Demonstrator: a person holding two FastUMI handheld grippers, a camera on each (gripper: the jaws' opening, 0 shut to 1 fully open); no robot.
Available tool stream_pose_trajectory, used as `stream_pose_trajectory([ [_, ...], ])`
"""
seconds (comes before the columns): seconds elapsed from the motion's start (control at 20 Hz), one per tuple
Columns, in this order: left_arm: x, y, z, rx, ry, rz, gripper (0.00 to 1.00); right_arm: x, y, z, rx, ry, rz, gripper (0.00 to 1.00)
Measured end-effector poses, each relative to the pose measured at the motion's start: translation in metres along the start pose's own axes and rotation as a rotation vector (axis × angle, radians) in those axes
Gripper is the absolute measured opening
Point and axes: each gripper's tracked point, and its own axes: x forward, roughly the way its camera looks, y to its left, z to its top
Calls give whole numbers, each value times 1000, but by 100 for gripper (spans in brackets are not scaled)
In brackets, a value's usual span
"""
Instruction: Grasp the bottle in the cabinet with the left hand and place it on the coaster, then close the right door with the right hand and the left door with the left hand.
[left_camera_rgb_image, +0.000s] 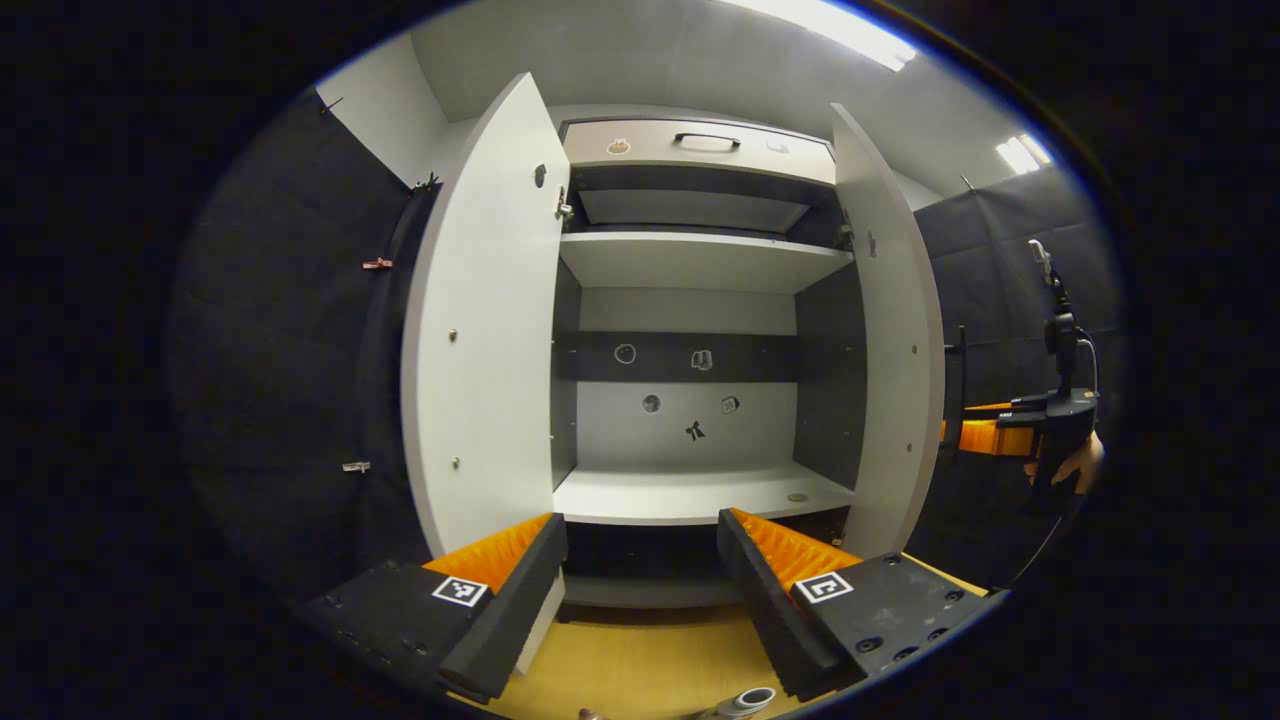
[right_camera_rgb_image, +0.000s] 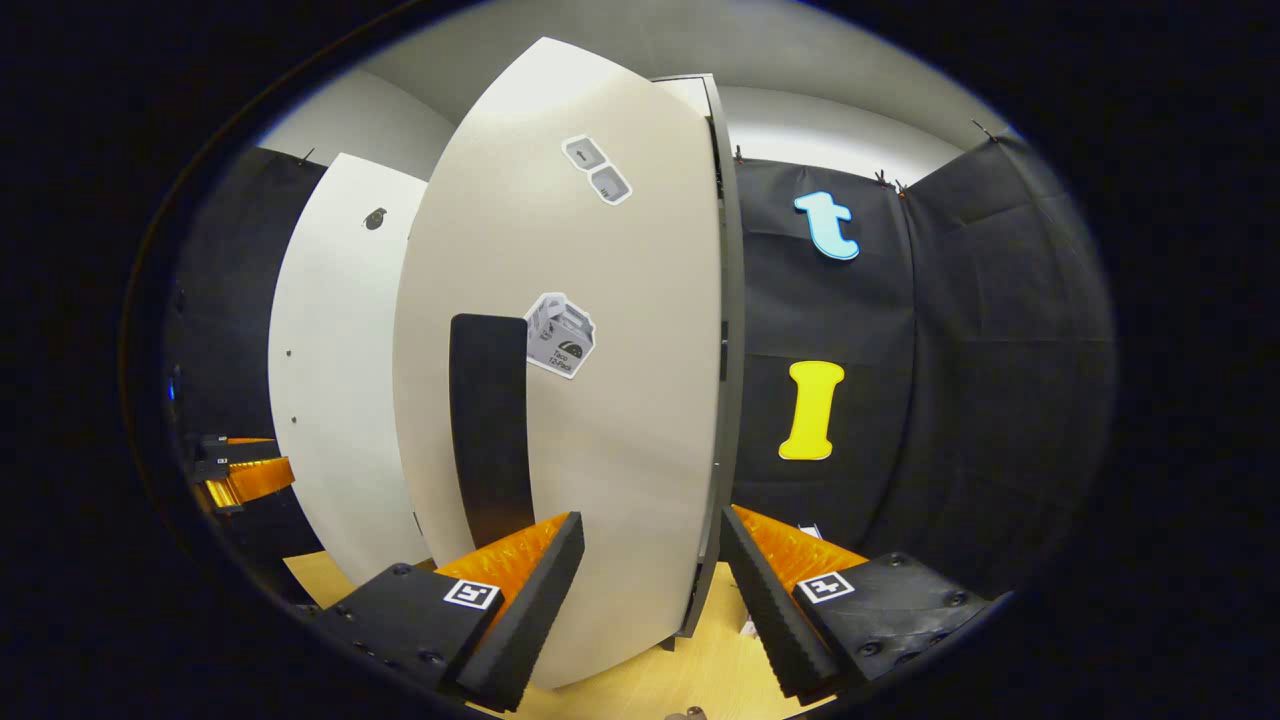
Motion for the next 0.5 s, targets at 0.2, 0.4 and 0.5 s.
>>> stream_pose_trajectory([
  [0.2,-11,63,8,-21,-22,40,96,18,39,-4,-16,1,-2,92],
  [0.4,-23,131,11,-4,-28,89,97,22,77,-14,-25,18,-15,97],
  [0.5,-22,160,9,13,-19,114,97,20,84,-15,-38,13,-48,95],
])
